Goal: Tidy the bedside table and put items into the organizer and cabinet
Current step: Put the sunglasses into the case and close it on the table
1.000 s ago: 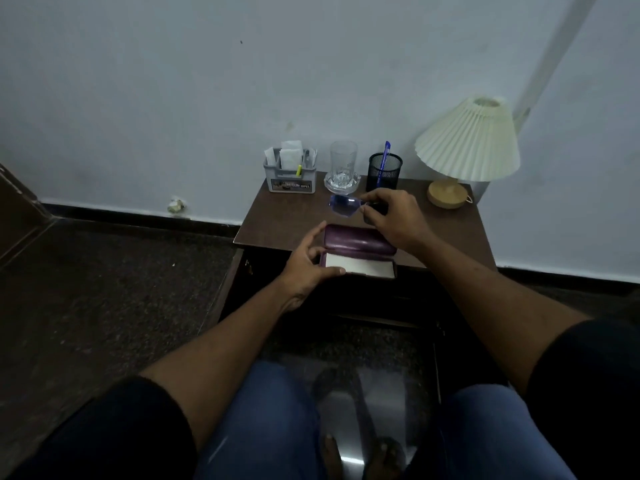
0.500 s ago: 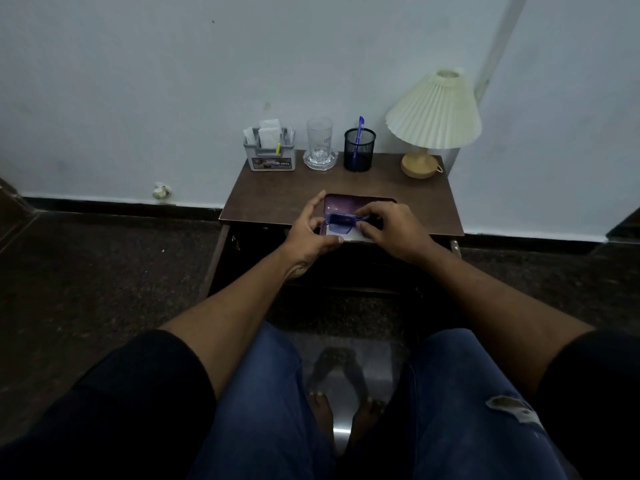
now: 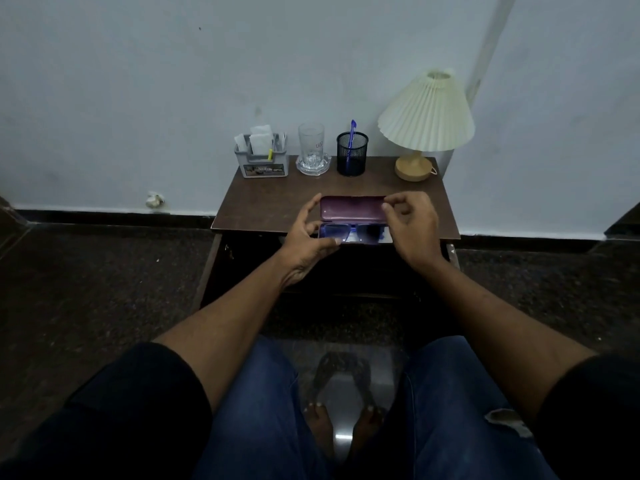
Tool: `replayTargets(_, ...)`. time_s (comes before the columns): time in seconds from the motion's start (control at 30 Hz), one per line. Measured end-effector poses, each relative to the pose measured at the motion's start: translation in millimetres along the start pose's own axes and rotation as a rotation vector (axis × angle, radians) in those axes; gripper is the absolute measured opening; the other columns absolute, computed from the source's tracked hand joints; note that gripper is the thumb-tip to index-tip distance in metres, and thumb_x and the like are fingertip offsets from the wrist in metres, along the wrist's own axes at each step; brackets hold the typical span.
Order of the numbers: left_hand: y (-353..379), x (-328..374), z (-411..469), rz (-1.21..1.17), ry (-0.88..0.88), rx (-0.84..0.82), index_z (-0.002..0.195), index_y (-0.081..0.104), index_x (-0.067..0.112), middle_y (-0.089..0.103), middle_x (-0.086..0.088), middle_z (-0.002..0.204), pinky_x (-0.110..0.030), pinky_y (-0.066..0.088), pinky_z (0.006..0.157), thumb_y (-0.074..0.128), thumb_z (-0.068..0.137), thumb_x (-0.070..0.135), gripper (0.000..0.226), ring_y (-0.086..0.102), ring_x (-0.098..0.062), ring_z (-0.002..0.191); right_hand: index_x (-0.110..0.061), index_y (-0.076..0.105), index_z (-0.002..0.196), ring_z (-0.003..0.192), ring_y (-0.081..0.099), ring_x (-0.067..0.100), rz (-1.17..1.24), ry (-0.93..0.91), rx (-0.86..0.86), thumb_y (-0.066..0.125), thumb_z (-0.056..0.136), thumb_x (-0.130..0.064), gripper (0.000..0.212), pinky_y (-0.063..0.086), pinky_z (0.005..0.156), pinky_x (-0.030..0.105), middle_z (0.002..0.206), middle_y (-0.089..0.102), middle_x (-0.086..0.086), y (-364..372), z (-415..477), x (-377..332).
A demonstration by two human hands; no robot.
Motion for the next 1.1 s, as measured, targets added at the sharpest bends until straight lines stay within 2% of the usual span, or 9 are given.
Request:
replayTargets(0.07, -1.2, 1.2, 2.2, -0.01, -0.007, -0.008, 0.145, 0.044, 0.044, 0.071, -0.015, 0.122, -0.049, 0.061, 0.086, 0.071, 0.075, -0.023, 0.1, 0.071, -0.033, 0.112, -0.027, 0.059, 0.113, 0.104, 0.055, 0.008, 0.088, 0.192, 0.042, 0.061, 0.096, -0.036, 0.019, 0.049, 0.093, 0.028, 0.119, 0.05, -0.004, 1.6, 0.3, 7.1)
replayTargets(0.17, 0.2, 2.2, 3.1, -0.024, -0.012, -0.026, 0.143, 0.046, 0.044, 0.071, -0.015, 0.122, -0.047, 0.061, 0.086, 0.071, 0.076, -0.022, 0.097, 0.07, -0.033, 0.113, -0.021, 0.047, 0.134, 0.113, 0.059, 0.017, 0.293, 0.469, -0.123, 0.049, 0.101, -0.045, 0.04, 0.054, 0.096, 0.042, 0.13, 0.053, 0.002, 7.1, -1.1, 13.3)
replayTargets(0.27, 3.5, 2.3, 2.9, -0.022, -0.005, -0.022, 0.142, 0.047, 0.042, 0.073, -0.015, 0.119, -0.044, 0.062, 0.083, 0.07, 0.076, -0.023, 0.096, 0.071, -0.032, 0.11, -0.028, 0.048, 0.13, 0.104, 0.066, 0.021, 0.587, 0.655, -0.292, 0.04, 0.102, -0.054, 0.038, 0.063, 0.068, 0.05, 0.128, 0.058, 0.001, 10.5, -5.5, 6.9)
replayTargets(0.33, 5.2, 2.6, 2.7, -0.027, 0.003, -0.017, 0.143, 0.046, 0.041, 0.074, -0.017, 0.116, -0.043, 0.062, 0.081, 0.07, 0.077, -0.023, 0.094, 0.072, -0.031, 0.109, -0.03, 0.052, 0.122, 0.102, 0.069, 0.026, 0.68, 0.682, -0.307, 0.038, 0.1, -0.06, 0.04, 0.061, 0.063, 0.048, 0.123, 0.061, 0.002, 11.0, -6.4, 3.1)
replayTargets(0.5, 9.3, 5.8, 2.8, -0.049, 0.01, 0.005, 0.141, 0.046, 0.036, 0.07, -0.023, 0.119, -0.044, 0.062, 0.082, 0.068, 0.079, -0.023, 0.088, 0.071, -0.033, 0.109, -0.025, 0.055, 0.121, 0.091, 0.076, 0.029, 0.806, 0.739, -0.276, 0.045, 0.095, -0.065, 0.049, 0.061, 0.067, 0.048, 0.118, 0.068, 0.004, 10.6, -1.4, -3.5)
replayTargets(0.63, 17.4, 13.2, 2.7, -0.048, 0.037, 0.036, 0.135, 0.048, 0.025, 0.066, -0.022, 0.122, -0.043, 0.063, 0.082, 0.063, 0.082, -0.022, 0.073, 0.069, -0.033, 0.109, -0.016, 0.054, 0.116, 0.088, 0.076, 0.027, 0.865, 0.748, -0.251, 0.054, 0.098, -0.052, 0.04, 0.062, 0.071, 0.049, 0.11, 0.07, 0.006, 9.3, 1.7, -9.5)
replayTargets(0.83, 26.3, 23.3, 2.5, -0.116, 0.043, 0.076, 0.118, 0.056, 0.014, 0.065, -0.014, 0.109, -0.045, 0.055, 0.093, 0.062, 0.09, -0.009, 0.037, 0.063, -0.031, 0.104, -0.013, 0.057, 0.1, 0.089, 0.063, 0.026, 0.838, 0.674, -0.221, 0.055, 0.099, -0.012, 0.003, 0.059, 0.074, 0.044, 0.105, 0.058, 0.016, 6.8, 3.2, -15.3)
replayTargets(0.93, 27.7, 24.1, 4.4, -0.147, 0.067, 0.111, 0.111, 0.06, 0.015, 0.068, -0.01, 0.106, -0.041, 0.06, 0.086, 0.066, 0.092, 0.0, 0.024, 0.067, -0.026, 0.099, -0.009, 0.057, 0.115, 0.095, 0.064, 0.025, 0.852, 0.646, -0.212, 0.058, 0.097, -0.007, 0.018, 0.059, 0.078, 0.044, 0.113, 0.059, 0.016, 3.8, 2.8, -15.4)
replayTargets(1.1, 29.2, 26.2, 6.2, -0.197, 0.099, 0.172, 0.117, 0.061, 0.012, 0.071, -0.012, 0.109, -0.032, 0.062, 0.073, 0.066, 0.089, -0.007, 0.034, 0.07, -0.022, 0.096, -0.006, 0.053, 0.129, 0.117, 0.064, 0.036, 0.897, 0.66, -0.18, 0.068, 0.092, -0.006, 0.04, 0.054, 0.097, 0.054, 0.129, 0.057, 0.019, 5.2, 0.5, -15.0)
Point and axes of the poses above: each hand's wrist, its own z-axis towards the middle knuckle, its own y-axis out of the palm, x = y × z, the point moved 1 cm from there along z, towards the middle knuckle
